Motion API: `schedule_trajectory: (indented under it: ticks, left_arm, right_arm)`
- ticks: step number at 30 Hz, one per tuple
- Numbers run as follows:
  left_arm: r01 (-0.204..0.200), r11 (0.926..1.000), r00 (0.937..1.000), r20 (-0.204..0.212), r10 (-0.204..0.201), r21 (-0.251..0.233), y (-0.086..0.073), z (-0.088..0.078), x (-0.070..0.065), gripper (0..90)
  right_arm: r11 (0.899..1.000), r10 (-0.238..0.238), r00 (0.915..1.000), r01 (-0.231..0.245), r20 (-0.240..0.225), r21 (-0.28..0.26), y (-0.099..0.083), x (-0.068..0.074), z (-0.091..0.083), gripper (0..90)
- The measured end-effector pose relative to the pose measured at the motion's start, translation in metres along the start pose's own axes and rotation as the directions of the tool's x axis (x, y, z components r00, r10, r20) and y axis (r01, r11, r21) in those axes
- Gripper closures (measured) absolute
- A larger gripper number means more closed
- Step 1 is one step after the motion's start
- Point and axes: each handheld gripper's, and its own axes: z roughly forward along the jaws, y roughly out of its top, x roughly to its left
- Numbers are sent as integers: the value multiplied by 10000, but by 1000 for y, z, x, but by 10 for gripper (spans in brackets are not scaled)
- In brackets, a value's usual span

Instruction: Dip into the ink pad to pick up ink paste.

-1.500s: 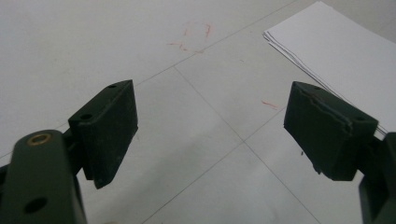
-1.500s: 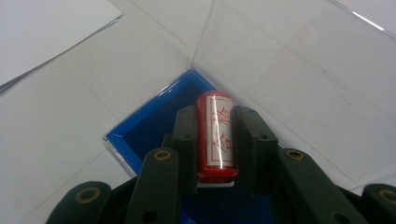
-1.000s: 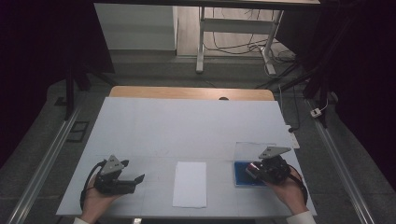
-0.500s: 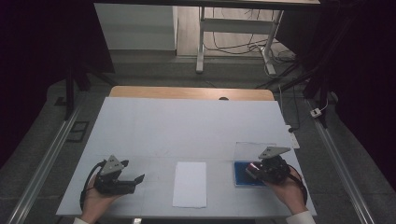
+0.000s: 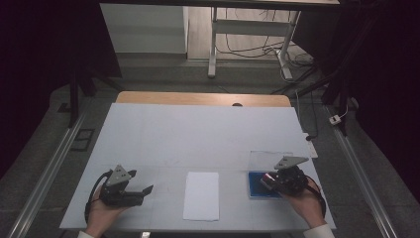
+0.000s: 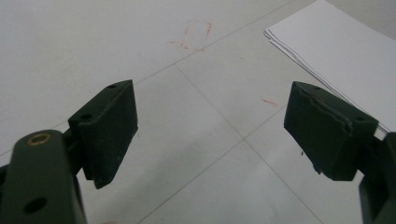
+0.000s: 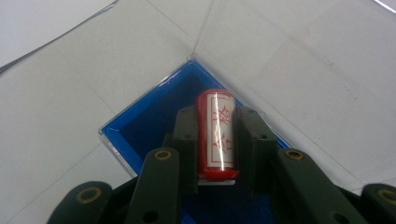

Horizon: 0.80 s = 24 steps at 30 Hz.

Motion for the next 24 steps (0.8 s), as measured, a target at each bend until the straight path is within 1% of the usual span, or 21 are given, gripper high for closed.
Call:
schedule_trajectory:
  ticks: [3,5,6,7,9,11,12,13,14,15,18,22,24]
  left_arm:
    - [8,10000,10000,-22,-8,-47,0,-1,0,174]
    - [13,10000,10000,-13,-13,-49,0,-1,0,174]
    - [13,10000,10000,-16,-13,-43,0,-1,0,174]
    - [13,10000,10000,-23,-13,-33,0,-1,0,174]
    - [18,10000,10000,-34,-18,-24,0,-1,1,174]
    - [25,10000,10000,-46,-25,-17,0,0,2,174]
    - [33,10000,10000,-33,-33,-10,0,0,2,174]
    - [34,10000,10000,-34,-34,-2,0,0,2,174]
    - [23,10000,10000,-31,-23,6,0,0,2,174]
    - [1,10000,10000,-37,-1,16,0,0,2,174]
    - [1,10000,10000,-29,-1,-8,0,0,1,174]
    - [16,10000,10000,-53,-16,-4,0,0,2,174]
    - [-1,10000,10000,-43,1,16,0,0,2,174]
  right_arm:
    - [10000,-69,10000,69,-29,-38,0,-1,-1,709]
    - [9996,-185,9998,185,0,-222,1,0,-4,708]
    - [9997,-196,9998,196,-12,-160,2,0,-6,707]
    - [9995,-161,9998,159,-70,-274,2,-1,-8,707]
    - [9971,32,9998,-48,-208,-764,2,-3,-13,707]
    - [9959,11,9999,-20,-100,-905,4,-4,-20,707]
    - [9947,107,9999,-120,-136,-1024,4,-5,-23,707]
    - [9943,114,9998,-133,-187,-1058,4,-5,-25,706]
    - [9942,112,9998,-130,-168,-1072,4,-6,-28,706]
    - [9939,208,9997,-223,-153,-1084,4,-6,-30,706]
    - [9934,215,9997,-226,-109,-1125,3,-7,-34,706]
    - [9923,220,9997,-224,-46,-1218,4,-7,-37,706]
    - [9928,167,9999,-167,-13,-1183,5,-7,-38,706]
